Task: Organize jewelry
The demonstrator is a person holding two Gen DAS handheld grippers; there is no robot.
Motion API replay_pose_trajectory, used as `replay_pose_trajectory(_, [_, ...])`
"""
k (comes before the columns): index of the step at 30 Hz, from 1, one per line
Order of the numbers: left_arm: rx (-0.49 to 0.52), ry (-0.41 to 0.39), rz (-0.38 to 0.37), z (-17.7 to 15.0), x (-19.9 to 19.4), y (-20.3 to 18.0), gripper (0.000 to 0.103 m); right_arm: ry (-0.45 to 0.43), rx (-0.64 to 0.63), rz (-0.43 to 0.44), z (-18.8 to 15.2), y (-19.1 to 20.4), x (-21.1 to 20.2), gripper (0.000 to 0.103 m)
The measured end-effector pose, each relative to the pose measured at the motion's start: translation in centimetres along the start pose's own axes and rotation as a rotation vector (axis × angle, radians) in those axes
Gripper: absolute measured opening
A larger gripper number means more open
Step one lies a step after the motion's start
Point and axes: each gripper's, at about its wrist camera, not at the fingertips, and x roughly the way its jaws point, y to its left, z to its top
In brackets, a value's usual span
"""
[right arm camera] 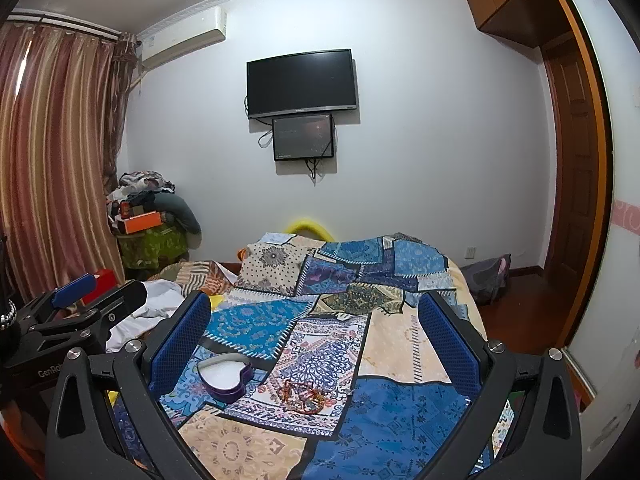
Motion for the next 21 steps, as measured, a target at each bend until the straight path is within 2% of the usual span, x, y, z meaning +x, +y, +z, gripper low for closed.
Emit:
replay_pose_trajectory(11, [0.002,0.111,0.012,-1.4,4.4,-0.2,0.103,0.068,0.024,-0.041,-1.4,-2.3,2.2,0.103])
replay_pose_trajectory(17, [-0.006,0.232,0.067,-3.6,8.8,-0.1,0.103,0.152,0.032,-0.098,-3.3,-4.8,4.6,0.103])
replay_pose_trajectory(21, [-0.003,0.339,0.044,-5.8,11.8,-0.1,0.103,0.22,0.025,-0.132,-4.6,-6.1,6.5,0.103])
